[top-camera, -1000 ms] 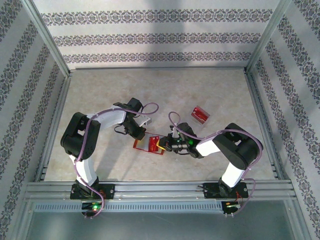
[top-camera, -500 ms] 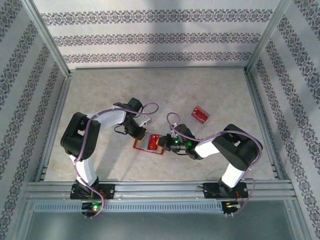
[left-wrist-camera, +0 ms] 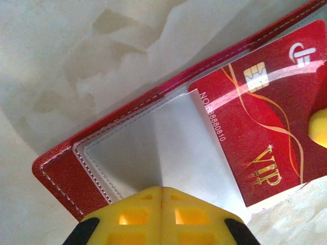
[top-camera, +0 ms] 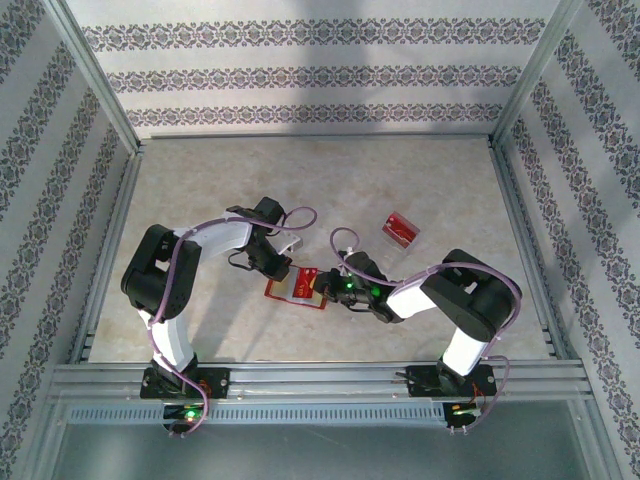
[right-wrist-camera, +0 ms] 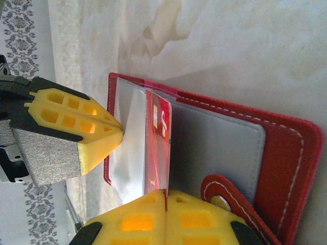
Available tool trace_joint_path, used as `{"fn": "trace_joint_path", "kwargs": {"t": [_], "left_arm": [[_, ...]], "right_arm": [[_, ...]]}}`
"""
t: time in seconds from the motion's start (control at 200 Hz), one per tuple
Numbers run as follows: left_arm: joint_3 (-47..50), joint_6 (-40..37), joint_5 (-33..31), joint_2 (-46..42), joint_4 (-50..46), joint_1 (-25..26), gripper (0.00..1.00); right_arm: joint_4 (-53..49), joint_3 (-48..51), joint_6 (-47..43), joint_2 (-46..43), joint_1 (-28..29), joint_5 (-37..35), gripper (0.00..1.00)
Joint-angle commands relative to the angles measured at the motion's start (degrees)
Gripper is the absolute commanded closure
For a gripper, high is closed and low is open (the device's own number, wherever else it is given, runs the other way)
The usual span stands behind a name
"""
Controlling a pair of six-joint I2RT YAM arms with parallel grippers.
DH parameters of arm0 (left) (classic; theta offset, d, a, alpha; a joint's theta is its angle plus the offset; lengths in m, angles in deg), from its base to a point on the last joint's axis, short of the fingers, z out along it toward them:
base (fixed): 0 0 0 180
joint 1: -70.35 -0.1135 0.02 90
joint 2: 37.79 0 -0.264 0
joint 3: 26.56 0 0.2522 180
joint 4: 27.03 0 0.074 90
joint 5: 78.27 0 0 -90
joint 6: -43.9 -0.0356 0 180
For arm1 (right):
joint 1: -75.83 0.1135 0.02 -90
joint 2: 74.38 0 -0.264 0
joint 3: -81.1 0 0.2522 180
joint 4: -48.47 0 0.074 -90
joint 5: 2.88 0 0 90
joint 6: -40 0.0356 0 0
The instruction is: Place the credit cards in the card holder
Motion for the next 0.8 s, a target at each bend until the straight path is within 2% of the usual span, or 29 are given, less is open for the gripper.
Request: {"fn": "trace_joint_path", "kwargs": {"t": [0.0,0.15,0.31,0.47,0.795], "left_arm": [[0.05,-0.09,-0.75,-1.94,-1.98,0.44,0.94],[-2.29,1.12,-1.64,-5.54,-5.04,-0.34,0.88],[0.82,1.28,-2.49,-9.74,-4.64,-2.95,0.83],[6.6,0.44,-2.85,-9.88,0.04,-3.57,0.83],[7.03,0.53,-1.62,-5.3,1.86,-3.44,0.89]], "right_arm": [[1.71,1.38,2.14,2.13,0.86,-2.55,1.0],[1.49,1.25,2.39,2.68,1.5,-2.41,1.0],[1.79,1.4,2.74,2.47,1.29,-1.64,1.0],[1.9,0.82,2.48,2.96,0.98,0.18,1.0],[2.37,0.74,3.08,3.06,1.41,0.67,1.0]]}}
